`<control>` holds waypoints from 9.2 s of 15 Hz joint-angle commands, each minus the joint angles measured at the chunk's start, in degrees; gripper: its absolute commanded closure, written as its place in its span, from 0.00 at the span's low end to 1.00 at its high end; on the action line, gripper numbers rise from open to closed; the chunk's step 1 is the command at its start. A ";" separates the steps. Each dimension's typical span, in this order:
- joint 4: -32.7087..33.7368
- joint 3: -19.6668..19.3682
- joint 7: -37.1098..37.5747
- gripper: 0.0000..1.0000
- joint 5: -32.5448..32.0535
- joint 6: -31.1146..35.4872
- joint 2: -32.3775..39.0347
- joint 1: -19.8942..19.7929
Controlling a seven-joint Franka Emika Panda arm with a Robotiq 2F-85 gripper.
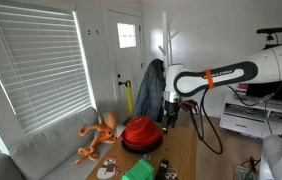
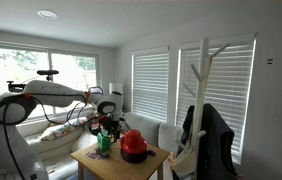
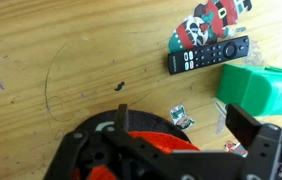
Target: Swap the hats, put the red hat at the bottom and black on top
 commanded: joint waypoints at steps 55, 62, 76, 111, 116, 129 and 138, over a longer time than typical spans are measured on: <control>0.27 3.19 25.51 0.99 4.32 20.08 -6.08 -4.57; -6.47 -1.63 17.44 0.99 6.48 11.82 -17.56 -5.83; -15.84 -10.73 1.28 0.94 4.80 15.07 -19.89 -13.25; 8.63 -4.66 10.06 0.00 3.62 8.67 11.52 -9.93; 11.00 -2.38 12.06 0.00 0.45 9.91 15.68 -8.56; 9.45 -0.57 16.03 0.47 -0.78 19.74 18.28 -6.92; 7.29 -0.82 17.39 1.00 1.95 23.82 17.67 -6.99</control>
